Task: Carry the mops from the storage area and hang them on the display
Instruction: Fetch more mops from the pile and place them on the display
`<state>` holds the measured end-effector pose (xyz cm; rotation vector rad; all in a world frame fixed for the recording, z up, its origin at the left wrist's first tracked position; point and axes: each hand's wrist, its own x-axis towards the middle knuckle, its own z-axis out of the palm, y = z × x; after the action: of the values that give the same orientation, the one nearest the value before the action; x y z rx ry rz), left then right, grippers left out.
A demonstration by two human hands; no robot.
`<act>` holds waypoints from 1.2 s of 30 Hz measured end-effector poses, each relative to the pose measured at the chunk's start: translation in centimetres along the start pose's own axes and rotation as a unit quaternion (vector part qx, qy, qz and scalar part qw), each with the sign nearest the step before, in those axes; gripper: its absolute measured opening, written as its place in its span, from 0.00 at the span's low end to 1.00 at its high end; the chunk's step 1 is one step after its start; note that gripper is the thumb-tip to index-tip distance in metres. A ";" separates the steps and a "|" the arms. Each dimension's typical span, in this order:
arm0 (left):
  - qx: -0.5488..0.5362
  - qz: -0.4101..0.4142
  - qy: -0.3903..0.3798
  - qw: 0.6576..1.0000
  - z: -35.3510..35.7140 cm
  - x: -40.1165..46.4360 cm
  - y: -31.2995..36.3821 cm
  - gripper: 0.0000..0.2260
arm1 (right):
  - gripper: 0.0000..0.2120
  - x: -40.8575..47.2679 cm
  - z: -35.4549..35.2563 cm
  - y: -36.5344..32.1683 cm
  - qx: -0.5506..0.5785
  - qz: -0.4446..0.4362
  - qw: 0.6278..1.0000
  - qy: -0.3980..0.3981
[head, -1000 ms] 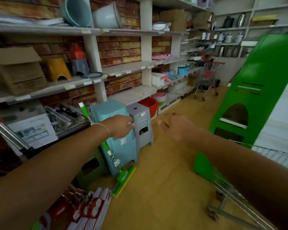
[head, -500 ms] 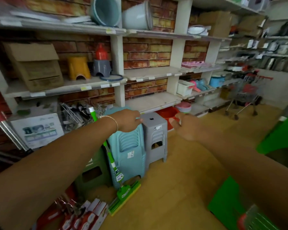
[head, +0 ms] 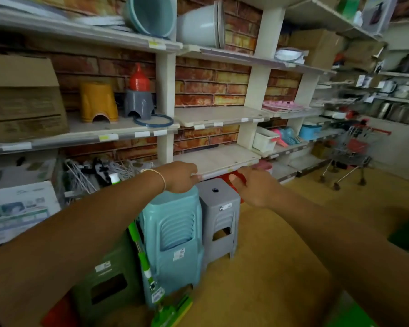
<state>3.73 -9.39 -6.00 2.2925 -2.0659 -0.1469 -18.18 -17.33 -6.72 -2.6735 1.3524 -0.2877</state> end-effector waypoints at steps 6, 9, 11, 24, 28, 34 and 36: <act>-0.004 0.010 0.029 1.000 -3.1 6.7 -6.1 0.19 | 0.30 9.0 0.0 -2.8 0.001 0.026 0.999 0.019; -0.011 0.004 0.035 0.999 -3.1 8.4 -9.3 0.19 | 0.30 12.4 0.9 -4.4 0.007 0.023 1.000 0.009; -0.011 -0.011 0.031 0.999 -2.3 9.4 -11.8 0.18 | 0.31 14.6 1.7 -5.2 0.015 0.008 1.000 -0.001; -0.086 -0.199 -0.009 0.976 3.6 9.8 -26.7 0.15 | 0.30 29.8 12.1 -13.2 0.010 -0.141 0.983 -0.114; -0.111 -0.280 -0.022 0.953 6.2 8.7 -30.7 0.17 | 0.32 35.0 16.2 -16.8 0.014 -0.209 0.964 -0.165; -0.153 -0.399 -0.032 0.903 9.7 8.9 -33.3 0.14 | 0.27 40.3 22.8 -20.6 0.060 -0.273 0.928 -0.246; -0.173 -0.421 -0.035 0.890 11.2 9.4 -32.9 0.16 | 0.23 41.5 25.2 -21.5 0.081 -0.286 0.914 -0.275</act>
<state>36.06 -14.98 -20.82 2.7518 -0.8100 -0.5742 28.43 -37.37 -22.30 -2.6432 0.3593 0.2806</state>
